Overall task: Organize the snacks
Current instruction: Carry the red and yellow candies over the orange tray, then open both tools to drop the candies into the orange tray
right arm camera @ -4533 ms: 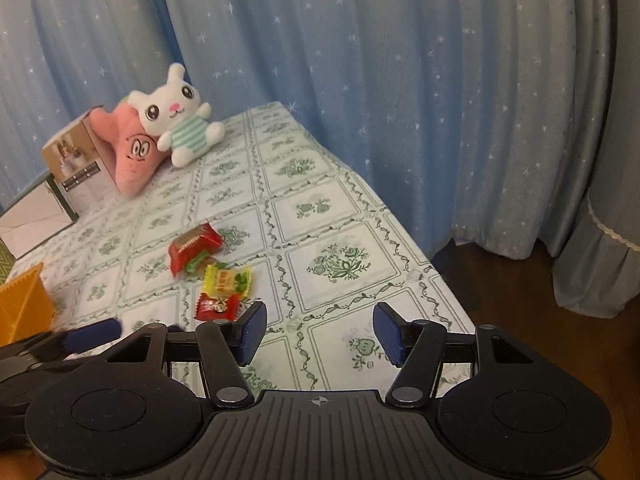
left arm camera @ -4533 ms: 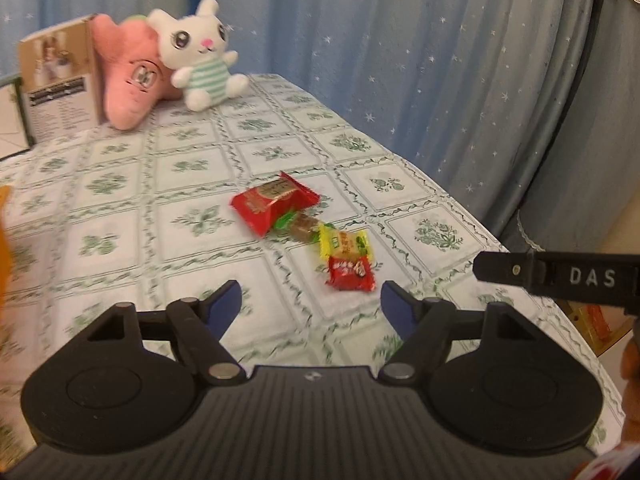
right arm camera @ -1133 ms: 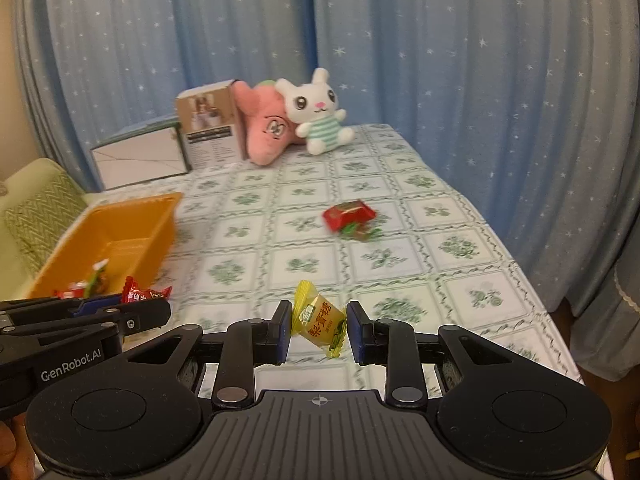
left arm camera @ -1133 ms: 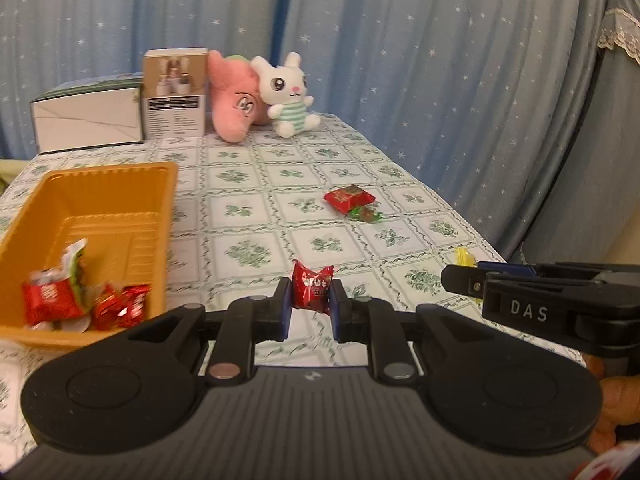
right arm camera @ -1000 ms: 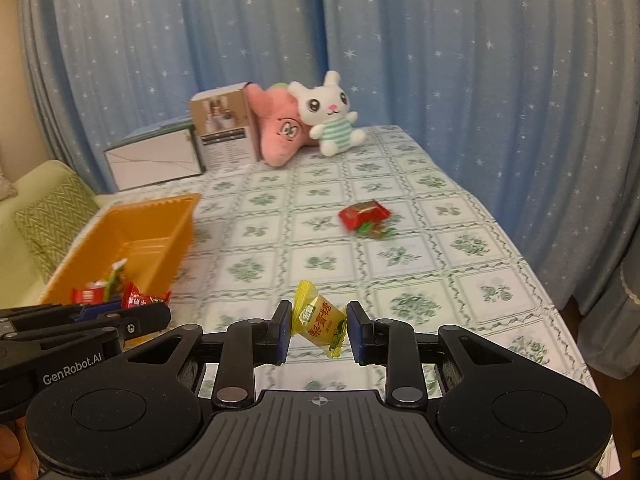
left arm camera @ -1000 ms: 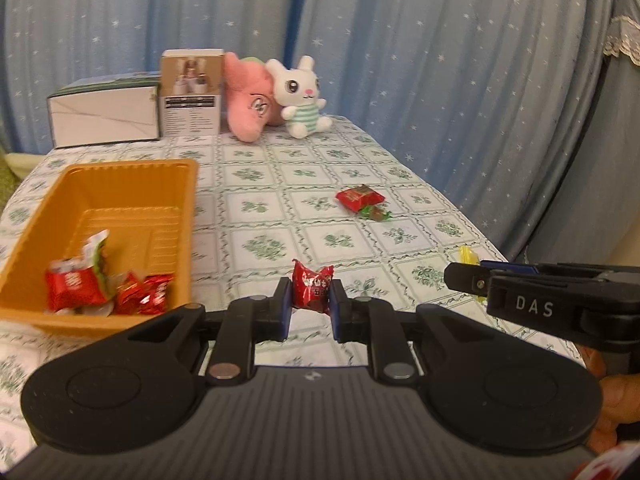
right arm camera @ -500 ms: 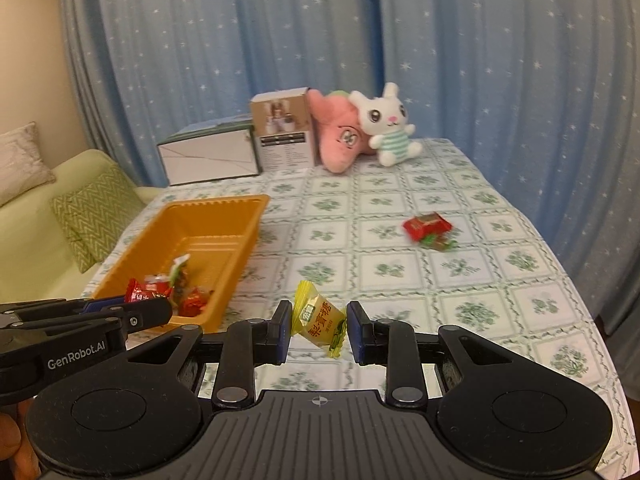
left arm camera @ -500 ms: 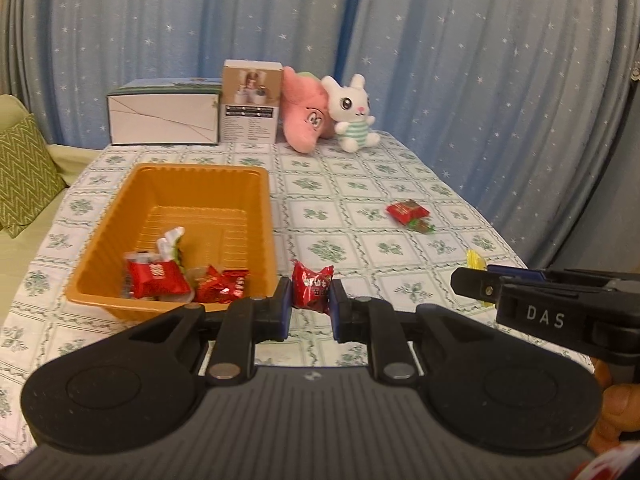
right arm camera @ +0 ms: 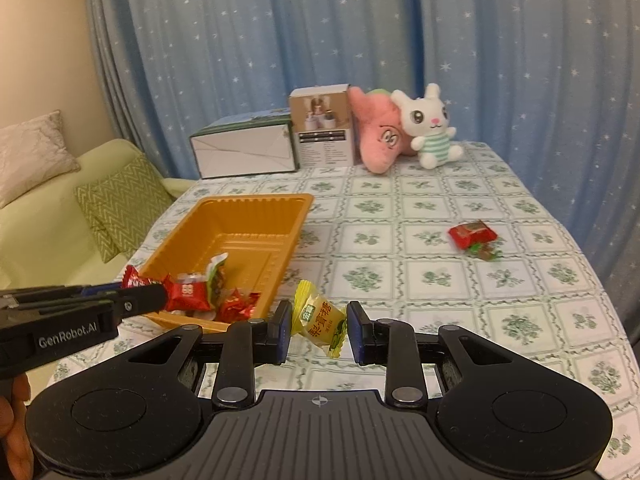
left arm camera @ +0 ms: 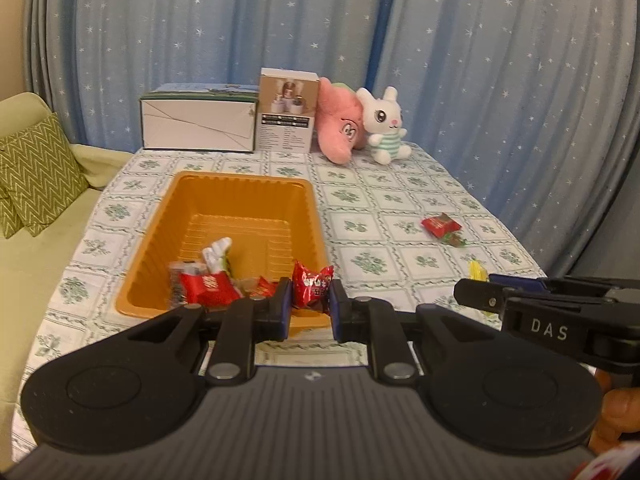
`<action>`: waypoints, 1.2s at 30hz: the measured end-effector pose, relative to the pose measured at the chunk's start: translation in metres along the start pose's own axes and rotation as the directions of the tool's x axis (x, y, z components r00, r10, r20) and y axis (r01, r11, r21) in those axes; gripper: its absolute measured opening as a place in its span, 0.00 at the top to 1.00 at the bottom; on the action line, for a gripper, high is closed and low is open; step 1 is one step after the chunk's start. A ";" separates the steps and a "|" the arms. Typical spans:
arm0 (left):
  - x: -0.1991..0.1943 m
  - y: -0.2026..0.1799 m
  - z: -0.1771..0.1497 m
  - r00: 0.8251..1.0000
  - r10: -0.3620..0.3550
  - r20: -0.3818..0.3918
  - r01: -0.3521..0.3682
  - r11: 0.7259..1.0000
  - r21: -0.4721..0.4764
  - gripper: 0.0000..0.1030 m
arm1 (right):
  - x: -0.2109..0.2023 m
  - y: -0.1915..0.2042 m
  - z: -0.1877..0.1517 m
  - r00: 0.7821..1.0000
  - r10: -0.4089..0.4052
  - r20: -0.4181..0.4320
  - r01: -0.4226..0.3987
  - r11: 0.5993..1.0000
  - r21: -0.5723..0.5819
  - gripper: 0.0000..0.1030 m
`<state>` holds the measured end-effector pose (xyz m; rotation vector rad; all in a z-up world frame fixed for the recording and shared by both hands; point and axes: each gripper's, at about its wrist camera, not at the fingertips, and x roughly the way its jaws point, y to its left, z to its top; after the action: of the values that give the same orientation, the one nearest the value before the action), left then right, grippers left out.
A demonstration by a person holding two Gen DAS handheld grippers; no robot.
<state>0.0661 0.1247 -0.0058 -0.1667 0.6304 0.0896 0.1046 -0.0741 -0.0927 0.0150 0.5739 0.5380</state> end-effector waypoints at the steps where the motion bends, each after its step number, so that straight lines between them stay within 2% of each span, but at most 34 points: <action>1: 0.000 0.004 0.002 1.000 0.002 0.001 -0.002 1.000 -0.005 0.84 | 0.003 0.003 0.001 1.000 0.008 -0.002 -0.008 1.000 -0.003 0.71; 9: 0.005 0.040 0.028 0.999 0.030 0.026 -0.030 0.999 -0.012 0.84 | 0.028 0.029 0.015 0.997 0.079 -0.003 -0.079 0.996 -0.046 0.71; 16: 0.026 0.068 0.051 0.999 0.041 0.023 -0.041 0.999 -0.008 0.84 | 0.060 0.045 0.028 0.992 0.124 -0.014 -0.125 0.989 -0.074 0.71; 27: 0.084 0.107 0.059 0.998 0.059 -0.019 -0.060 0.998 -0.026 0.84 | 0.122 0.051 0.047 0.984 0.170 -0.045 -0.174 0.978 -0.115 0.71; 36: 0.138 0.117 0.057 0.997 0.058 -0.050 -0.060 0.998 -0.037 0.84 | 0.177 0.045 0.051 0.975 0.209 -0.075 -0.219 0.960 -0.174 0.71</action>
<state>0.1940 0.2543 -0.0572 -0.1878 0.6831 0.1548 0.2341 0.0582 -0.1335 -0.1124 0.5792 0.8025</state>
